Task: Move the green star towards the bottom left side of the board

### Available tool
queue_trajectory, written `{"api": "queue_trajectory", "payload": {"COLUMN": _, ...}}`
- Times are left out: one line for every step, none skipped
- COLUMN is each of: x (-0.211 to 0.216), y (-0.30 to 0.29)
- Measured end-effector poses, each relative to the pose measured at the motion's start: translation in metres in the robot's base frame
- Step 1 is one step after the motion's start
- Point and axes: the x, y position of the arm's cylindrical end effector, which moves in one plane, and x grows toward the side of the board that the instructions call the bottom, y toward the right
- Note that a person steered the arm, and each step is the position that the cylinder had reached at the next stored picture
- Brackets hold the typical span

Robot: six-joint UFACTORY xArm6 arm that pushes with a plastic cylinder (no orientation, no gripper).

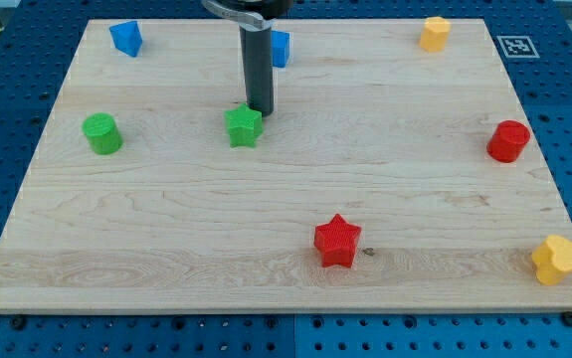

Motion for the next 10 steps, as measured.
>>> {"api": "queue_trajectory", "payload": {"x": 0.028, "y": -0.019}}
{"api": "queue_trajectory", "payload": {"x": 0.072, "y": -0.037}}
{"api": "queue_trajectory", "payload": {"x": 0.086, "y": -0.042}}
{"api": "queue_trajectory", "payload": {"x": 0.082, "y": -0.034}}
{"api": "queue_trajectory", "payload": {"x": 0.11, "y": -0.056}}
{"api": "queue_trajectory", "payload": {"x": 0.146, "y": -0.087}}
{"api": "queue_trajectory", "payload": {"x": 0.157, "y": -0.097}}
{"api": "queue_trajectory", "payload": {"x": 0.147, "y": -0.097}}
{"api": "queue_trajectory", "payload": {"x": 0.153, "y": -0.11}}
{"api": "queue_trajectory", "payload": {"x": 0.167, "y": -0.125}}
